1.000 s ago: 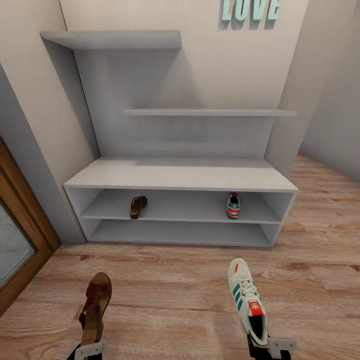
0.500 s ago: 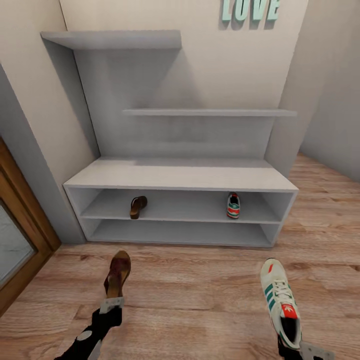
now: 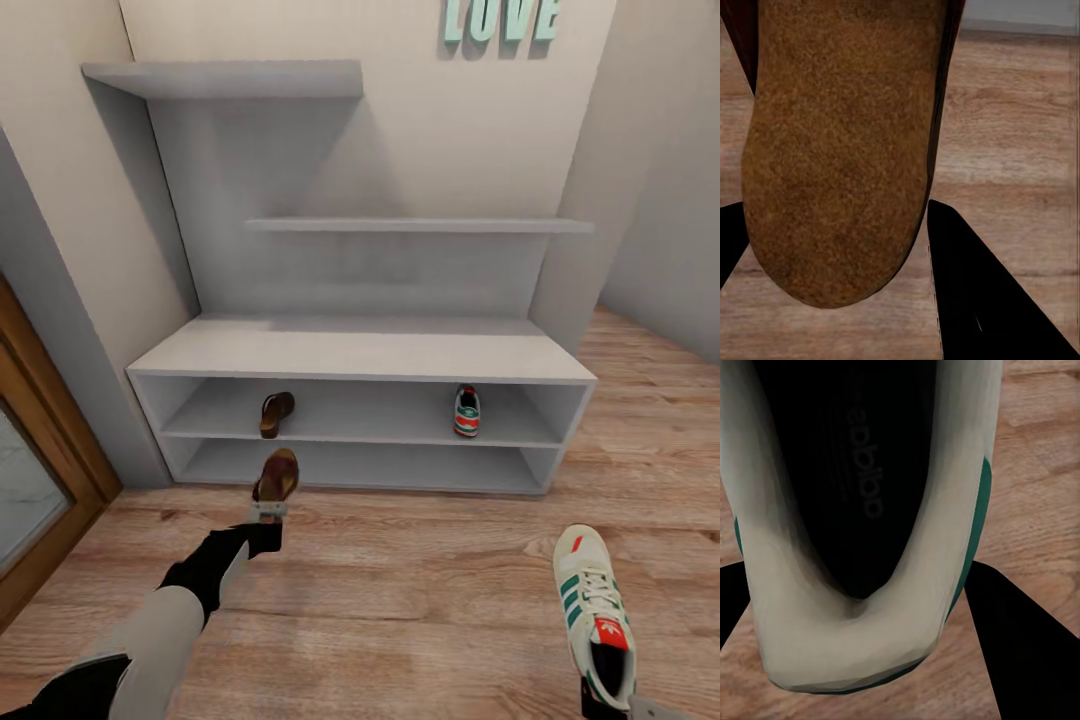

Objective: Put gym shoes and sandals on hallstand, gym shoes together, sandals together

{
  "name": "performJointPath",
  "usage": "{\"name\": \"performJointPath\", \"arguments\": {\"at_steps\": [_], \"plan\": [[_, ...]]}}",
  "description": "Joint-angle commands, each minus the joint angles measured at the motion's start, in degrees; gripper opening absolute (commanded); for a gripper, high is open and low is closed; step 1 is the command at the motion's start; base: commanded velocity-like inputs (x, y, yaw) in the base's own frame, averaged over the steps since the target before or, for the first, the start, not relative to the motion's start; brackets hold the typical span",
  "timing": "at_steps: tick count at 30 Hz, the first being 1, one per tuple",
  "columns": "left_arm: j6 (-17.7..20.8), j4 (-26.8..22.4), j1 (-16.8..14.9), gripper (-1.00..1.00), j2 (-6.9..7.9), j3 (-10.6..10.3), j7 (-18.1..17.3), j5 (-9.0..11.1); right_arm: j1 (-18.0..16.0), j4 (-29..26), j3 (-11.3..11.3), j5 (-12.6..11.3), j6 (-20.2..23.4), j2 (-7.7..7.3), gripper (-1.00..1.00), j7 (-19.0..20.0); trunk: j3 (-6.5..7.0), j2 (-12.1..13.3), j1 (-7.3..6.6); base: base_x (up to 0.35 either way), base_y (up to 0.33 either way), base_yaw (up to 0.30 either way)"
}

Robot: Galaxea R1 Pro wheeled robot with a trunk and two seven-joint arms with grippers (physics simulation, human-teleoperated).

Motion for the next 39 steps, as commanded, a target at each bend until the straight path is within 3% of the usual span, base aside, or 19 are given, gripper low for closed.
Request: {"name": "performJointPath", "arguments": {"at_steps": [1, 6, 9, 24, 35, 39], "plan": [[1.0, -0.1, -1.1, -1.00, -0.09, 0.5, -0.5, -0.9, 0.0, 0.1, 0.0, 0.2, -0.2, 0.06, -1.00, -0.2, -0.06, 0.0, -0.01, 0.000, 0.000, 0.000], [2.5, -0.1, -4.8, -1.00, -0.16, 0.3, -0.4, -1.0, 0.0, 0.1, 0.0, 0.2, -0.2, 0.14, -1.00, -0.2, -0.06, 0.0, -0.01, 0.000, 0.000, 0.000], [6.9, -0.1, -7.4, -1.00, -0.21, 0.0, -0.5, -1.1, 0.0, 0.1, 0.0, 0.2, -0.2, 0.15, -1.00, -0.2, -0.06, 0.0, -0.01, 0.000, 0.000, 0.000], [8.4, -0.3, -7.2, -1.00, 0.37, -0.3, -0.7, -1.1, 0.0, -0.4, 0.0, 0.1, -0.2, 0.15, -1.00, -0.4, -0.30, 0.0, -0.01, 0.000, 0.000, -0.047], [8.3, -0.3, -7.2, -1.00, 0.46, -0.2, -0.6, -1.2, 0.0, -0.5, 0.0, 0.1, -0.2, 0.15, -1.00, -0.4, -3.69, -0.2, 0.27, 0.000, 0.000, -0.001], [8.7, -3.2, -7.2, -1.00, 0.15, -0.4, -0.6, -1.1, 0.0, -0.5, -0.1, 0.1, -0.2, 0.15, -1.00, -0.4, -4.87, -0.2, 0.38, 0.000, 0.000, 0.000]]}}
